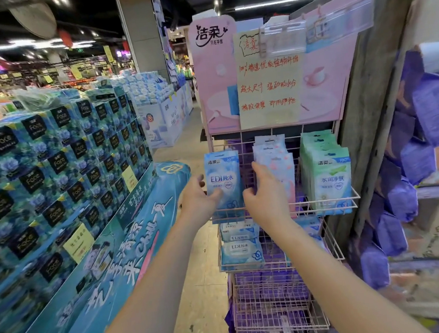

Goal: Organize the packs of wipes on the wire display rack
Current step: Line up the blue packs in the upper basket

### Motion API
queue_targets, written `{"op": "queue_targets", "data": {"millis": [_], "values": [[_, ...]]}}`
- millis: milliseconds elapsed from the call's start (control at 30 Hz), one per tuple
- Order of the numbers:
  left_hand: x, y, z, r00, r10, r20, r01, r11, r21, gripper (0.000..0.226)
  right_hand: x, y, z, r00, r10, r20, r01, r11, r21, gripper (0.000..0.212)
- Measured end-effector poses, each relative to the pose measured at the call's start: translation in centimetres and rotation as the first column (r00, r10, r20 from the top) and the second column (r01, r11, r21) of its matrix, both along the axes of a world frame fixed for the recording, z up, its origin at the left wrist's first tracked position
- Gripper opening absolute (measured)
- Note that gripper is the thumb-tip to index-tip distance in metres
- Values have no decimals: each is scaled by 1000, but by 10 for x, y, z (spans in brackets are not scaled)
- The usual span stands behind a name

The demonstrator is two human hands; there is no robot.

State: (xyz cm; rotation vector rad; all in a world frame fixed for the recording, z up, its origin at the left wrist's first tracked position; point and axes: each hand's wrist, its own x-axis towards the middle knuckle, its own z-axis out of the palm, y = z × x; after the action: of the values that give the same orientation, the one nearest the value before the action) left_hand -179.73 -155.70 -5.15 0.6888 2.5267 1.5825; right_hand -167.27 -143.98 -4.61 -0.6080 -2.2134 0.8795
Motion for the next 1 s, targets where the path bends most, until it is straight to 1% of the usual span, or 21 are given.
{"op": "queue_targets", "data": {"millis": [33,67,133,167,200,233,300,333,367,400,467,533,567,633,700,800,867,933,1000], "values": [[-2,0,-2,1000,-7,-6,7,1000,-1,36,1,-2,-1,999,-9,-32,9,1000,0,64],[-4,1,-4,1000,-17,-4,17,1000,8,30,3,-4,-2,996,-19,-93,18,1000,-8,61],[-11,2,-9,999,-22,25,21,998,52,30,5,-13,-2,964,-4,-267,-4,1000,-29,54],[-15,2,-10,999,-21,49,17,996,82,33,4,-18,-1,947,26,-320,-42,998,-43,51],[-20,2,-11,996,-32,82,22,993,120,38,1,-23,0,944,60,-325,-86,994,-66,49],[-25,1,-12,991,-63,120,44,986,159,46,-4,-27,1,954,91,-286,-123,988,-95,49],[-35,0,-15,965,-182,190,142,969,204,64,-18,-28,6,985,115,-125,-135,977,-166,55],[-39,-1,-15,951,-239,194,200,960,198,66,-25,-26,9,991,116,-60,-126,969,-214,54],[-42,-1,-16,945,-277,177,245,952,185,65,-32,-24,11,992,119,-35,-124,955,-269,50],[-45,-2,-16,941,-301,153,275,946,171,67,-37,-21,14,992,121,-36,-126,935,-331,45],[-51,-4,-17,944,-317,93,305,944,127,79,-46,-13,15,992,117,-55,-129,898,-420,45],[-56,-6,-18,943,-332,26,330,941,71,96,-54,-4,11,990,124,-63,-139,876,-461,55],[-58,-7,-18,938,-346,15,344,937,58,104,-56,0,9,988,137,-70,-154,857,-491,62],[-63,-8,-17,928,-369,46,367,929,58,111,-62,6,5,978,180,-107,-208,786,-582,73],[-66,-10,-16,920,-382,92,377,924,72,115,-69,10,3,969,214,-121,-240,717,-654,77],[-69,-12,-19,916,-386,109,374,920,115,120,-76,12,4,975,215,-59,-190,662,-725,76],[-70,-12,-21,908,-402,119,384,911,150,126,-78,14,4,969,246,-25,-176,618,-766,73],[-70,-12,-21,896,-425,126,407,902,146,133,-80,16,3,960,280,-23,-192,594,-782,72],[-71,-13,-19,880,-463,109,450,884,122,127,-84,16,1,965,255,-56,-201,590,-782,71]]}}
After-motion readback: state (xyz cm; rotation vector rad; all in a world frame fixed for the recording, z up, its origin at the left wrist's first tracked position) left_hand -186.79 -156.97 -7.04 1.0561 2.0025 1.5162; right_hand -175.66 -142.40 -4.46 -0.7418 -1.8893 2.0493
